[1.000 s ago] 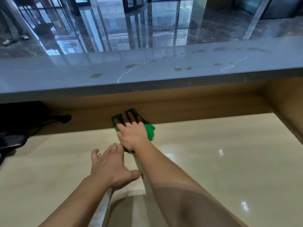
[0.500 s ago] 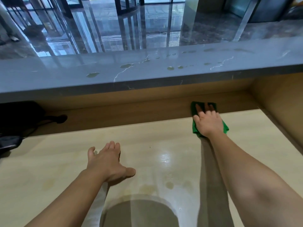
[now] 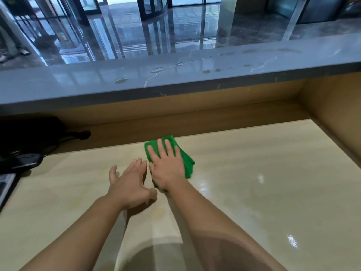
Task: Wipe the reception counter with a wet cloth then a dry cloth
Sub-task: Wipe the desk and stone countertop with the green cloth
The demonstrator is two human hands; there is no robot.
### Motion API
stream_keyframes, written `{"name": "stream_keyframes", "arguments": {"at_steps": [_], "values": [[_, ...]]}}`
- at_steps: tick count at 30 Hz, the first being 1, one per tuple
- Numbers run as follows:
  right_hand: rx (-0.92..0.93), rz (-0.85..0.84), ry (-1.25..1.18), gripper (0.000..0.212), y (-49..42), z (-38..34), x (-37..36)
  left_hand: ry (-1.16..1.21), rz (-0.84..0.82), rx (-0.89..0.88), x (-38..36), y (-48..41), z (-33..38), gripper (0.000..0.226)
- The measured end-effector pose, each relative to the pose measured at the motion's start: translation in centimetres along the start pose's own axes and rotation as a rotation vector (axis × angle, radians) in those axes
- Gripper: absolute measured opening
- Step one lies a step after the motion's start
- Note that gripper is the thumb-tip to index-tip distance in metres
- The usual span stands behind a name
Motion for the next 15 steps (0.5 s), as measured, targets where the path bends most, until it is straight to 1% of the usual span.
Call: {"name": "stream_keyframes", "arguments": {"at_steps": [1, 3, 5, 11, 13, 15], "values": [[0.024, -0.006, -0.006, 0.056, 0.1, 0.5, 0.2, -0.011, -0.004, -0.005, 0.0, 0.5, -0.1, 0.100], [0.053, -0.002, -0.011, 0.055, 0.5, 2.5, 0.5, -0.008, 0.001, -0.023, 0.2, 1.7, -0.1, 0.093], [0.007, 0.008, -0.023, 0.055, 1.4, 5.9, 0.7, -0.023, -0.005, -0.046, 0.3, 3.0, 0.0, 0.090], [-0.357, 0.074, -0.048, 0.056, 6.7, 18.4, 1.7, -0.150, -0.053, -0.091, -0.5, 6.0, 0.4, 0.107], [-0.464, 0.072, -0.057, 0.056, 8.5, 20.8, 1.9, -0.189, -0.076, -0.083, -1.1, 6.7, 0.5, 0.117], [-0.551, 0.055, -0.072, 0.056, 9.3, 21.3, 1.8, -0.217, -0.079, -0.072, -1.7, 7.2, 0.7, 0.121]]}}
Point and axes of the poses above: each hand's wrist, its own y-axis away from the middle knuckle, its own x-axis out of the back of the hand, z = x × y, the point moved 2 cm from there along -y, towards the middle knuckle, and after that the axes turned 1 degree about -y, right-handed, at the moved point
